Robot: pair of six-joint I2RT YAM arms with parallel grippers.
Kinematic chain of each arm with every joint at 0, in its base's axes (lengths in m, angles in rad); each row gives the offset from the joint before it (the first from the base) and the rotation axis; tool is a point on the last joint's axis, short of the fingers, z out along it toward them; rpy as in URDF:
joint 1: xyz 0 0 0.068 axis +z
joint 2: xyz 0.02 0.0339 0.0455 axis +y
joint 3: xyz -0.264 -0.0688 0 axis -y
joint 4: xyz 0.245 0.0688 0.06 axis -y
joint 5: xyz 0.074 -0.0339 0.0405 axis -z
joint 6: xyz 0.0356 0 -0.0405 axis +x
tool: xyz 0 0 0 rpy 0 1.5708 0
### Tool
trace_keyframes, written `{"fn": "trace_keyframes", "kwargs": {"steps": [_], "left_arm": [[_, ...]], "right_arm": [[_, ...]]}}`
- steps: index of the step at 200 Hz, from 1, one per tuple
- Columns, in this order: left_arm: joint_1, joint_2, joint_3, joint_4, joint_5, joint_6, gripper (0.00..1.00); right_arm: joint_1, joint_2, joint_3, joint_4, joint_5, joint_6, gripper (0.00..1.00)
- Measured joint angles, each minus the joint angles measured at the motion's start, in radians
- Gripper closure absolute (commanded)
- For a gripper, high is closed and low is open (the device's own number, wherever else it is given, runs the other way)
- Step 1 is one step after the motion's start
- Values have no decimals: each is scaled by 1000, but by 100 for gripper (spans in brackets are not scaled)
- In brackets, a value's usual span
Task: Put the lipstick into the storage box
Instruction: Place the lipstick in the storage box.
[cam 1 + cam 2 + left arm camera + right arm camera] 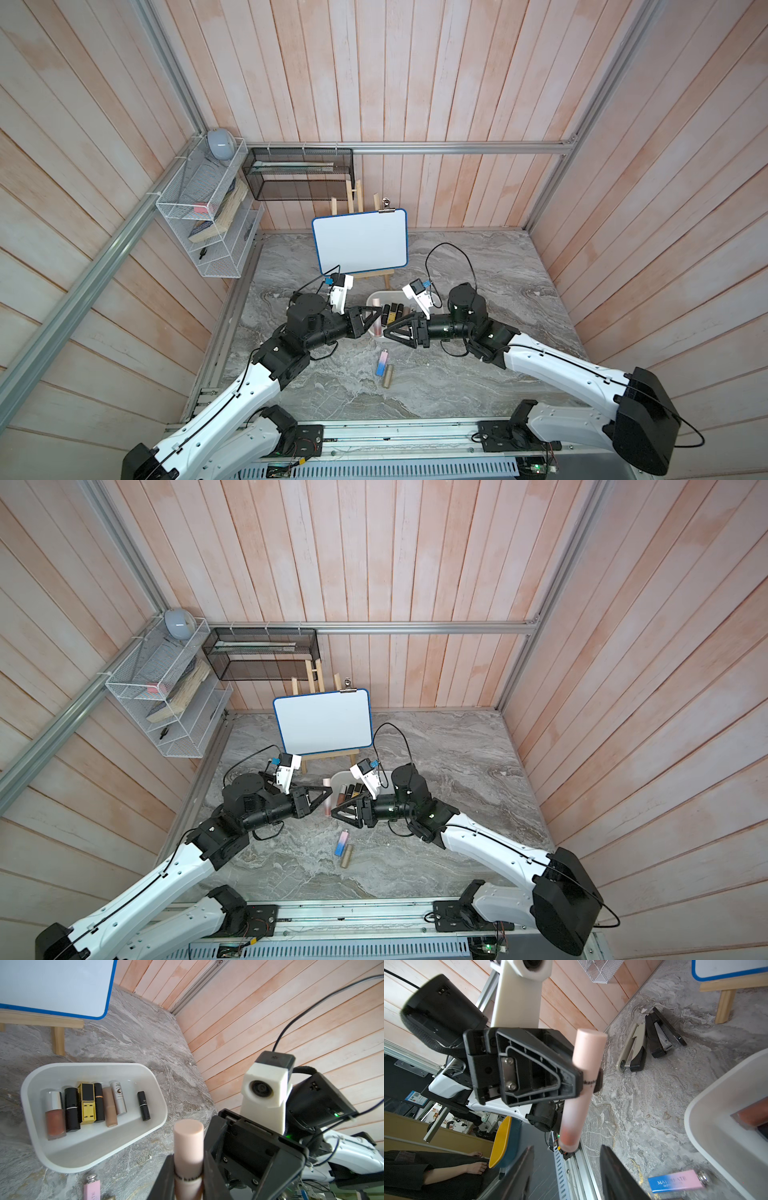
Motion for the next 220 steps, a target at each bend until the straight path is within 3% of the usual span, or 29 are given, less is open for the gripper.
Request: {"fn": "trace_keyframes", "kwargs": {"steps": [68,114,168,180,220], "left_arm": [[0,0,-14,64,36,-29,82],[0,2,-16,69,44,-29,82],[2,1,-20,73,47,-7,81],[2,1,-22,75,47,-5,77],[2,-2,-24,62,48,1,48]], "right_arm": [[14,50,56,13,-3,1,56],[24,83,64,14,-3,14,74],[25,90,65,13,2,43,85],[25,90,65,13,2,46,86],[25,92,65,15,14,48,87]]}}
